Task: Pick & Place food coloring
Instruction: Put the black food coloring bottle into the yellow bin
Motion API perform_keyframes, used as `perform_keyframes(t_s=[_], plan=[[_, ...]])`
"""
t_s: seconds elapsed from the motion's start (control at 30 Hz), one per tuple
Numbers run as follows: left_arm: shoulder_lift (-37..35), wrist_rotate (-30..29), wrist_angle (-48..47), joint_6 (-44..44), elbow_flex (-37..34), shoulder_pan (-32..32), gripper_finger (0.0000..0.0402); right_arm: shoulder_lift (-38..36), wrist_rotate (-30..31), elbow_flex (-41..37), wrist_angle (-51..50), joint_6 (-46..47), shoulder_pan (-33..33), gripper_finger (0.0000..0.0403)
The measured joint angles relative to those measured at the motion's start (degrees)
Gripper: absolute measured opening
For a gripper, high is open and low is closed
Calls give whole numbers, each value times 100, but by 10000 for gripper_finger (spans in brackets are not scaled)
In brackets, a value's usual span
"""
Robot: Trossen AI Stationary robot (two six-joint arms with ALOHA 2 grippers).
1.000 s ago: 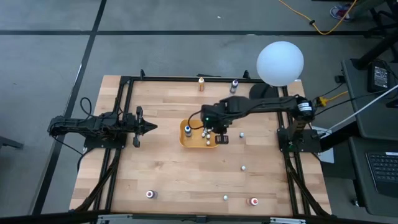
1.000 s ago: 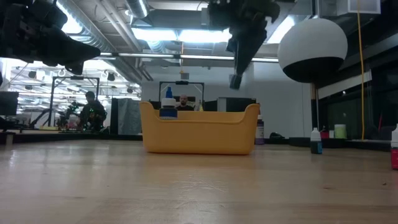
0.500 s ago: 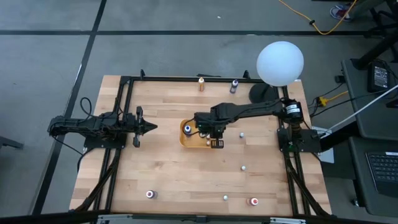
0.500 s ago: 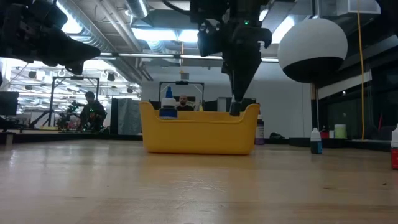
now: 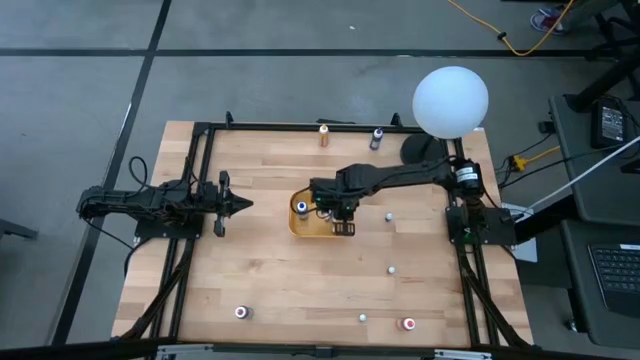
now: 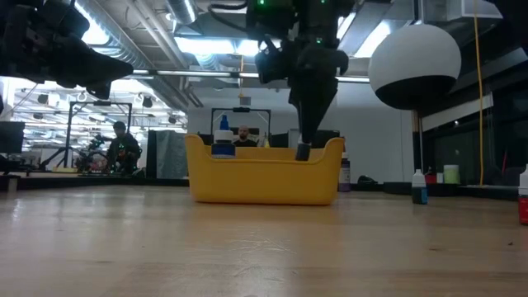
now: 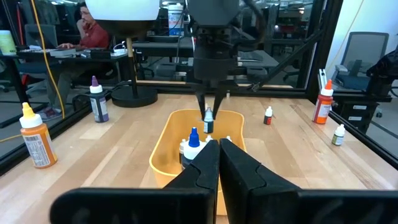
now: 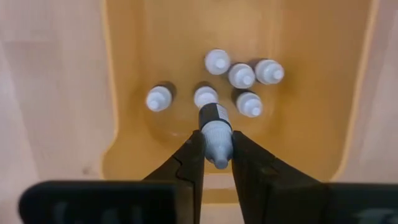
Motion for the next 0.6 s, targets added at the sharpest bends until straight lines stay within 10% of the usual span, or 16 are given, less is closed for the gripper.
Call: perform_keyframes(t_s=[0.6], plan=[[0, 0, -1, 0, 0, 0, 8, 33, -6, -20, -119, 191, -60, 71]])
